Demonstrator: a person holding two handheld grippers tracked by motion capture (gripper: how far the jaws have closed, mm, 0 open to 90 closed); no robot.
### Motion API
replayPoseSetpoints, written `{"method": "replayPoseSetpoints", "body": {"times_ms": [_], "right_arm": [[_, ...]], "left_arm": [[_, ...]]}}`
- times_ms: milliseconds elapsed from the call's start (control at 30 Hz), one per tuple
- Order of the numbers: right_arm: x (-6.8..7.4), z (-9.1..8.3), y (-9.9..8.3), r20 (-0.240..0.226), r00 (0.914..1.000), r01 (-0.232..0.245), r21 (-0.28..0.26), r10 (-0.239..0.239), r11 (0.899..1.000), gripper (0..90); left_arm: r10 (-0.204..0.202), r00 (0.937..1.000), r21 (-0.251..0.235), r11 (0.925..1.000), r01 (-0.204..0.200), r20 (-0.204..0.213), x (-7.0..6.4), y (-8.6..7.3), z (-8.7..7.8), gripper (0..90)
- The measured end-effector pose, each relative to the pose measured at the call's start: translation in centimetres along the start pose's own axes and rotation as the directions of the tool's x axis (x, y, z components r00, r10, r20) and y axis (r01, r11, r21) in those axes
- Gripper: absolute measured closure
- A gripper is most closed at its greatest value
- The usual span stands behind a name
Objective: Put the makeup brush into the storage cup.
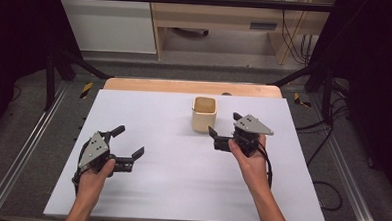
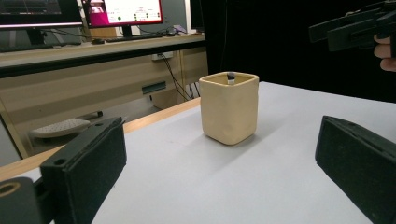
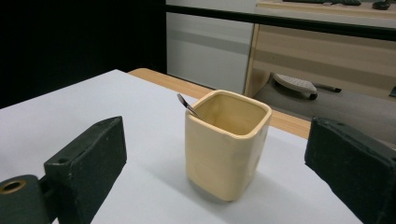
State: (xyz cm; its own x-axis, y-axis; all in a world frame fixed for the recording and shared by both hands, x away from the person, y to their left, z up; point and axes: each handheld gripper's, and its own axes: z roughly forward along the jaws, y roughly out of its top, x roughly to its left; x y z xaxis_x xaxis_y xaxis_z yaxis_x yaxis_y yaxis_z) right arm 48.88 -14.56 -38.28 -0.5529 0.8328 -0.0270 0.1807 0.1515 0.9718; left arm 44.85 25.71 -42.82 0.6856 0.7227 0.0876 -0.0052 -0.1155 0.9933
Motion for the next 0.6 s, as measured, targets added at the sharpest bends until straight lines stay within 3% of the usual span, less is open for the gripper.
{"method": "replayPoseSetpoints", "body": {"times_ms": [600], "right_arm": [[-2.7,-4.0,-2.1,0.045,0.999,0.007,-0.027,-0.006,1.0,7.3]], "left_arm": [[0.008,0.9999,0.017,0.9998,-0.008,0.01,-0.3,-0.2,0.4,1.9]]}}
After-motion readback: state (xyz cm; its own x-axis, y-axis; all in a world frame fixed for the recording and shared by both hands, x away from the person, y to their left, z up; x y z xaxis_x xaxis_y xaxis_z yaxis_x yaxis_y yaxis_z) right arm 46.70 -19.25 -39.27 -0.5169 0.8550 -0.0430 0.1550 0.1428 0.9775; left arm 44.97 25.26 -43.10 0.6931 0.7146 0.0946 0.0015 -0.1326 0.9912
